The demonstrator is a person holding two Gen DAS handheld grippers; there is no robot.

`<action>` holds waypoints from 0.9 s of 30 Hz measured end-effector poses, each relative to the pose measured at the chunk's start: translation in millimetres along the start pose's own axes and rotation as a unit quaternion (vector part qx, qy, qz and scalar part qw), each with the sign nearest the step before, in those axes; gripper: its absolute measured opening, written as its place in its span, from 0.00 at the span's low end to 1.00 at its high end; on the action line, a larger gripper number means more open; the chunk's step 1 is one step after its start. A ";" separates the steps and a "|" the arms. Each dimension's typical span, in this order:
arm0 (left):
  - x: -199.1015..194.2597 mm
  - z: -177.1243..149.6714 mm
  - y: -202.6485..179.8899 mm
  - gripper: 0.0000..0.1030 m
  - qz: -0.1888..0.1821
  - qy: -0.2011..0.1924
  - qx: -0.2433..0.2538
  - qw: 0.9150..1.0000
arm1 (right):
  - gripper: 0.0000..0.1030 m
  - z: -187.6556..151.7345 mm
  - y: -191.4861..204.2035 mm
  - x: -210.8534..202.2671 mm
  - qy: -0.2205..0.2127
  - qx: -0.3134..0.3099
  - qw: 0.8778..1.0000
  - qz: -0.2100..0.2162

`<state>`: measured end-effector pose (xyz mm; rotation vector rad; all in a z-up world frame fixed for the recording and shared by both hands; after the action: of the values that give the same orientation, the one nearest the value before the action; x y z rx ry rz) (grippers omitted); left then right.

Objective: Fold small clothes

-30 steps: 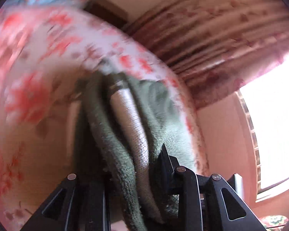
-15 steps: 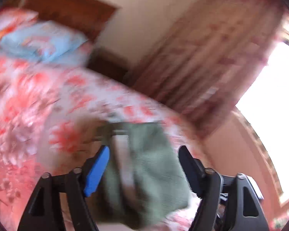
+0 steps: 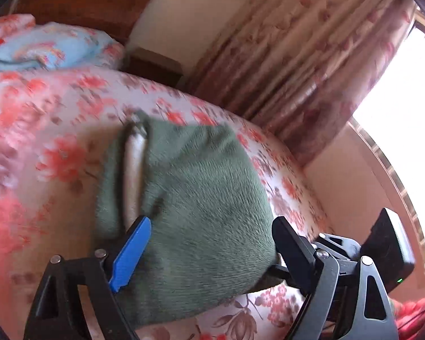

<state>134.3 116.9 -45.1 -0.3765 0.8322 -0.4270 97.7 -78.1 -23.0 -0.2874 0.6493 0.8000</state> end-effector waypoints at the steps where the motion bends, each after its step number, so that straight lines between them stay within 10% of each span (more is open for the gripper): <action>1: -9.9 2.7 -4.3 1.00 -0.002 -0.012 0.010 1.000 | 0.25 4.9 -4.1 -8.1 -0.017 0.012 1.000 0.011; 27: 3.1 -16.6 -32.9 1.00 -0.054 0.006 0.001 0.999 | 0.29 6.7 16.5 35.2 0.014 -0.052 0.998 0.016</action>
<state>116.3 84.9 -41.5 -0.4187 0.8246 -0.5309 106.6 -43.8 -40.2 -0.3840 0.6400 0.8631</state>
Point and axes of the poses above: each gripper's, at about its wrist camera, not at the fingertips, and x roughly the way its jaws point, y to its left, z to its top, the point moved 1 cm from there along x, roughly the way its jaws point, and after that the axes turned 5 degrees about z, right-handed, at the moved point
